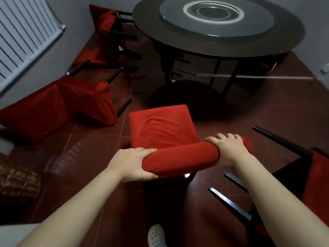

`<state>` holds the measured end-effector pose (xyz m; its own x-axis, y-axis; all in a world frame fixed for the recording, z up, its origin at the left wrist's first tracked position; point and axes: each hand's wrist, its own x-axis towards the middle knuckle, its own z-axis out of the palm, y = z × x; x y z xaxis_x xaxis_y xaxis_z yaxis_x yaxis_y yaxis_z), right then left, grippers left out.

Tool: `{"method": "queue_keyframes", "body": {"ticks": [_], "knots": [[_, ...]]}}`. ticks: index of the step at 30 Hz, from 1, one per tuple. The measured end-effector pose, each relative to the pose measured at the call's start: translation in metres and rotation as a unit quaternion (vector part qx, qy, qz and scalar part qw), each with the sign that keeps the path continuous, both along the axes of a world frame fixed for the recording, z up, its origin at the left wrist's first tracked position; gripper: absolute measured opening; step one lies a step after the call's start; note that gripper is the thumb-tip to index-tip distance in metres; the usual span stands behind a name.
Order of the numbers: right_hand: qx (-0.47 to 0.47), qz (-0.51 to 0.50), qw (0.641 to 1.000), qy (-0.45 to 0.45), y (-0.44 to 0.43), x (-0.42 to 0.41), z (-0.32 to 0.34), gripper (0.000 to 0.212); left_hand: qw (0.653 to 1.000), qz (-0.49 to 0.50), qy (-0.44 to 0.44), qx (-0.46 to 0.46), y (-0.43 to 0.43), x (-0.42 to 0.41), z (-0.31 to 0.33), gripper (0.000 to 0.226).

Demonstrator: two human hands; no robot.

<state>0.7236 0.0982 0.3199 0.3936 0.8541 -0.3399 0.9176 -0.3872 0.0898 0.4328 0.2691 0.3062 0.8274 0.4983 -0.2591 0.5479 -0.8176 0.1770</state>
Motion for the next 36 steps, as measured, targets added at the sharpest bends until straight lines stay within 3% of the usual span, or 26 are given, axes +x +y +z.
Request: {"method": "queue_keyframes", "body": {"ticks": [6,11,15,23,30,36], "knots": [[-0.038,-0.025,0.999,0.008,0.005,-0.005,0.007,0.092,1.000,-0.004,0.019,-0.011,-0.001,0.000,0.003,0.098],[-0.020,-0.047,0.998,-0.038,-0.001,-0.016,0.007,0.085,0.998,0.001,0.059,-0.027,-0.004,0.002,0.006,0.097],[0.021,0.001,1.000,0.013,-0.010,-0.031,0.007,0.101,0.990,0.019,0.118,-0.077,-0.002,0.011,0.014,0.100],[0.029,0.061,0.998,-0.005,-0.009,-0.030,0.005,0.083,0.991,0.079,0.073,0.077,-0.065,0.032,0.004,0.102],[-0.051,0.078,0.995,0.044,0.013,-0.018,0.020,0.085,0.988,0.096,0.116,0.042,-0.060,0.050,0.023,0.085],[0.010,0.118,0.992,0.037,0.052,0.015,0.047,0.087,0.986,0.118,0.112,0.032,-0.020,0.072,0.054,0.083]]}}
